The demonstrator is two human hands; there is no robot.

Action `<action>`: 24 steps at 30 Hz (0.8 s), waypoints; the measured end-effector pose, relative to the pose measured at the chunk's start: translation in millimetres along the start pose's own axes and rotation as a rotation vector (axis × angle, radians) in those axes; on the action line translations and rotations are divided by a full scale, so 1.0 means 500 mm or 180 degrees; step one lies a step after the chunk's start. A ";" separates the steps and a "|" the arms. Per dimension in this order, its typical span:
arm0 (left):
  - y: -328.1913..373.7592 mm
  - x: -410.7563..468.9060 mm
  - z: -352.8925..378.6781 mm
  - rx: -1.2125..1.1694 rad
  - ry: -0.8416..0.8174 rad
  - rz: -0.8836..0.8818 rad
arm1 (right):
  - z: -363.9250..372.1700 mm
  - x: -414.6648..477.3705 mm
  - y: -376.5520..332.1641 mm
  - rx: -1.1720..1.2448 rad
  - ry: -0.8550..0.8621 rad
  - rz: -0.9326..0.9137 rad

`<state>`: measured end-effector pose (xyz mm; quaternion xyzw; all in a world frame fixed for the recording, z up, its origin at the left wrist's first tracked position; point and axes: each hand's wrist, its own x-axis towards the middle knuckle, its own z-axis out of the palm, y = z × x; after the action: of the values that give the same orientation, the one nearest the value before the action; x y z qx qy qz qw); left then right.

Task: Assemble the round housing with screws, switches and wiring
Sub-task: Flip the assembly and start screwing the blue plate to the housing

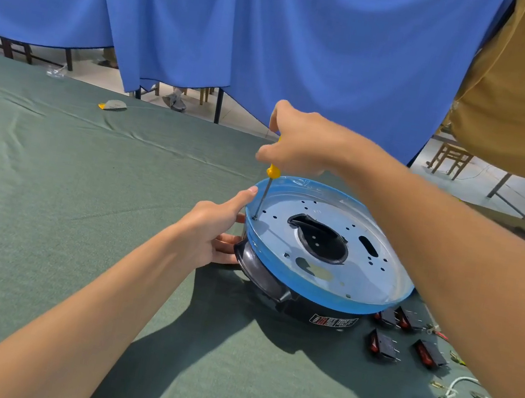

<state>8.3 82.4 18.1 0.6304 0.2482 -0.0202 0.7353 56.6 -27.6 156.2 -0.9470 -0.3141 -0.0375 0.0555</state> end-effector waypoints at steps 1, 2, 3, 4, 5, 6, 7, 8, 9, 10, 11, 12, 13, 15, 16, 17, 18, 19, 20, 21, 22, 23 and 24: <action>0.000 0.000 -0.001 -0.0009 0.0005 0.0002 | -0.006 0.003 0.002 0.0096 -0.0095 -0.0019; 0.001 0.000 -0.001 -0.0022 0.0006 0.0000 | -0.006 0.005 0.003 0.0155 -0.0051 -0.0062; 0.002 -0.001 -0.001 -0.0034 0.0003 -0.0003 | -0.001 0.005 0.004 0.0163 0.0101 -0.0105; 0.002 -0.002 0.000 -0.0041 -0.0001 -0.0007 | 0.008 0.004 0.004 0.0075 0.0313 -0.0115; 0.002 -0.003 0.000 -0.0043 -0.0002 -0.0007 | 0.015 0.002 0.005 -0.0091 0.0480 -0.0087; 0.001 -0.003 0.000 -0.0038 0.0000 -0.0006 | 0.020 0.001 0.007 -0.0211 0.0502 -0.0053; 0.001 -0.004 0.000 -0.0032 -0.0003 0.0000 | 0.019 0.001 0.009 -0.0216 0.0357 -0.0035; 0.001 -0.004 0.000 -0.0036 -0.0009 0.0008 | 0.012 0.000 0.010 -0.0056 0.0105 -0.0028; 0.001 -0.004 0.000 -0.0042 -0.0011 0.0015 | 0.004 0.001 0.011 0.0187 -0.0121 -0.0030; 0.001 -0.004 0.000 -0.0046 -0.0004 0.0018 | -0.003 0.003 0.012 0.0369 -0.0215 -0.0064; 0.002 -0.004 0.000 -0.0044 0.0003 0.0015 | -0.005 0.004 0.013 0.0422 -0.0153 -0.0121; 0.002 -0.005 0.000 -0.0041 0.0008 0.0011 | 0.000 0.003 0.012 0.0345 0.0024 -0.0166; 0.002 -0.004 0.000 -0.0036 0.0012 0.0010 | 0.006 0.002 0.011 0.0164 0.0263 -0.0186; 0.001 -0.004 0.001 -0.0023 0.0006 0.0015 | 0.018 0.002 0.013 -0.0152 0.0450 -0.0110; 0.001 -0.004 0.000 -0.0022 -0.0010 0.0019 | 0.019 0.002 0.014 -0.0174 0.0328 -0.0102; 0.001 -0.003 0.000 -0.0028 -0.0027 0.0020 | 0.017 0.004 0.014 -0.0063 0.0145 -0.0127; 0.001 -0.003 -0.001 -0.0037 -0.0037 0.0020 | 0.013 0.005 0.013 0.0088 0.0020 -0.0161; 0.001 -0.003 -0.002 -0.0039 -0.0038 0.0022 | 0.010 0.006 0.011 0.0193 -0.0003 -0.0195; 0.001 -0.003 -0.002 -0.0032 -0.0039 0.0027 | 0.010 0.005 0.009 0.0218 0.0079 -0.0213; 0.001 -0.003 -0.002 -0.0020 -0.0043 0.0028 | 0.012 0.004 0.007 0.0130 0.0246 -0.0223; 0.001 -0.003 -0.002 -0.0007 -0.0044 0.0029 | 0.016 0.003 0.005 -0.0054 0.0406 -0.0205; 0.001 -0.003 -0.001 0.0001 -0.0042 0.0032 | 0.018 0.002 0.004 -0.0216 0.0465 -0.0171; 0.000 -0.003 -0.001 0.0001 -0.0039 0.0037 | 0.016 0.002 0.002 -0.0283 0.0391 -0.0143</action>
<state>6.9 82.5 18.9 0.6318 0.2400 -0.0198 0.7368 58.4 -26.7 148.2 -0.9372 -0.3293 -0.1106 0.0317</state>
